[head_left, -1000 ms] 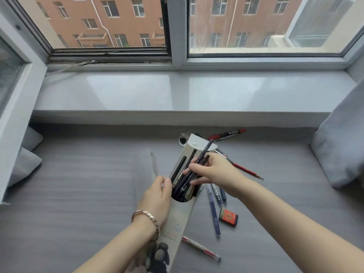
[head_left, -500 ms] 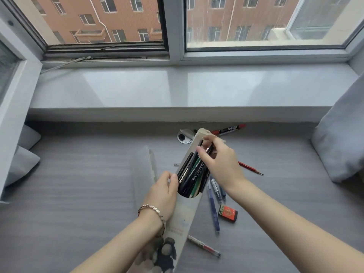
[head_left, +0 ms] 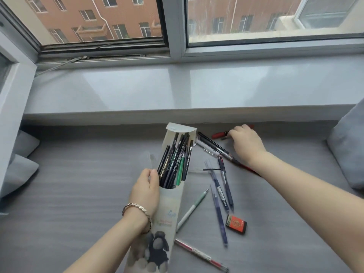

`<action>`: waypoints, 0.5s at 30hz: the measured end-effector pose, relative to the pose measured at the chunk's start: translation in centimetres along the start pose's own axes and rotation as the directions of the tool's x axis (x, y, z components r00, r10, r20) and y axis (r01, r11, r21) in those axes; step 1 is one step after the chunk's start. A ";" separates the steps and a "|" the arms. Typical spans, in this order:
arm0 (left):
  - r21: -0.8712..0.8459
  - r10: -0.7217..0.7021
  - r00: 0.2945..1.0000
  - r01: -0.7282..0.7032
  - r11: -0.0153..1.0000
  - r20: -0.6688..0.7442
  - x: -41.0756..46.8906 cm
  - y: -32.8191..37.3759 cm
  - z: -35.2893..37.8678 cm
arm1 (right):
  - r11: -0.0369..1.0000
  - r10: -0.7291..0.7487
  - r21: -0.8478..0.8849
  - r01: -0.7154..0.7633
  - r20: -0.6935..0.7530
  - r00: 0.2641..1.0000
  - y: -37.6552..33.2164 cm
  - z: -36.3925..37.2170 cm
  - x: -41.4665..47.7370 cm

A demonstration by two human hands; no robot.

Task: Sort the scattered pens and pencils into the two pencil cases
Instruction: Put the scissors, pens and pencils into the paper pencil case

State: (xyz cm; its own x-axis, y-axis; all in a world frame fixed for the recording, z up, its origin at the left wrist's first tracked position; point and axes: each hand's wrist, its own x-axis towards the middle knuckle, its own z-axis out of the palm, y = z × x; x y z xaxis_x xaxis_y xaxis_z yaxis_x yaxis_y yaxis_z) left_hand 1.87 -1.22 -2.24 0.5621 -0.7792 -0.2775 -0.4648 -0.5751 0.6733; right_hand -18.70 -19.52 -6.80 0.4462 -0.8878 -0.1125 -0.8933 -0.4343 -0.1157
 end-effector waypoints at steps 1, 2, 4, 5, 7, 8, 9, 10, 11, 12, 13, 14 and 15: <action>0.001 -0.013 1.000 0.013 1.000 -0.009 0.1 -0.1 -0.1 | 0.996 -0.021 -0.081 0.025 0.053 0.998 0.3 0.0 0.3; -0.001 -0.026 1.000 0.026 1.000 -0.015 0.2 -0.1 -0.1 | 0.990 -0.042 -0.131 0.053 0.081 0.996 0.4 0.0 0.5; -0.004 -0.040 0.999 0.040 0.999 -0.016 0.3 -0.3 -0.1 | 0.980 -0.084 -0.171 0.099 0.092 0.992 0.4 -0.2 1.1; -0.003 -0.042 0.999 0.042 0.999 -0.012 0.4 -0.4 0.0 | 0.979 -0.092 -0.171 0.108 0.099 0.991 0.4 -0.2 1.2; -0.001 -0.038 0.999 0.038 0.999 0.000 0.3 -0.6 0.1 | 0.978 -0.095 -0.170 0.118 0.137 0.986 0.7 -0.2 1.5; 0.002 -0.034 0.999 0.034 0.999 0.009 0.3 -0.6 0.2 | 0.977 -0.094 -0.174 0.125 0.174 0.980 0.8 -0.2 1.6; 0.005 -0.032 0.999 0.032 0.999 0.016 0.2 -0.7 0.2 | 0.972 -0.098 -0.191 0.140 0.212 0.972 0.9 -0.3 1.5; 0.004 -0.029 0.999 0.029 1.000 0.020 0.1 -0.7 0.2 | 0.966 -0.100 -0.208 0.151 0.235 0.967 1.0 -0.4 1.3; 0.002 -0.027 0.999 0.027 1.000 0.021 0.1 -0.7 0.3 | 0.968 -0.100 -0.202 0.148 0.230 0.968 0.9 -0.6 1.0; 0.002 -0.025 0.999 0.025 1.000 0.022 0.0 -0.7 0.3 | 0.983 -0.104 -0.134 0.129 0.173 0.979 0.7 -0.8 0.6; 0.003 -0.021 0.999 0.021 1.000 0.025 -0.1 -0.6 0.3 | 0.996 -0.078 0.041 0.075 0.062 0.995 0.2 -1.0 0.0; 0.002 -0.020 0.999 0.020 1.000 0.029 -0.1 -0.5 0.3 | 0.953 0.002 0.301 0.017 -0.062 0.998 -0.7 -1.6 -0.7; 0.002 -0.019 0.999 0.019 1.000 0.033 -0.2 -0.4 0.3 | 0.826 0.107 0.564 -0.008 -0.143 0.984 -2.0 -2.3 -1.6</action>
State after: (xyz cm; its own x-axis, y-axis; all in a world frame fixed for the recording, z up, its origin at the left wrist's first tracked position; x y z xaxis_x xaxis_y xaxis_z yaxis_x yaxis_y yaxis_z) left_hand 1.72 -0.89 -2.70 0.5479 -0.7759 -0.3127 -0.4552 -0.5902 0.6667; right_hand -17.72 -17.56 -4.11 0.3361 -0.9417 0.0181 -0.7107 -0.2662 -0.6512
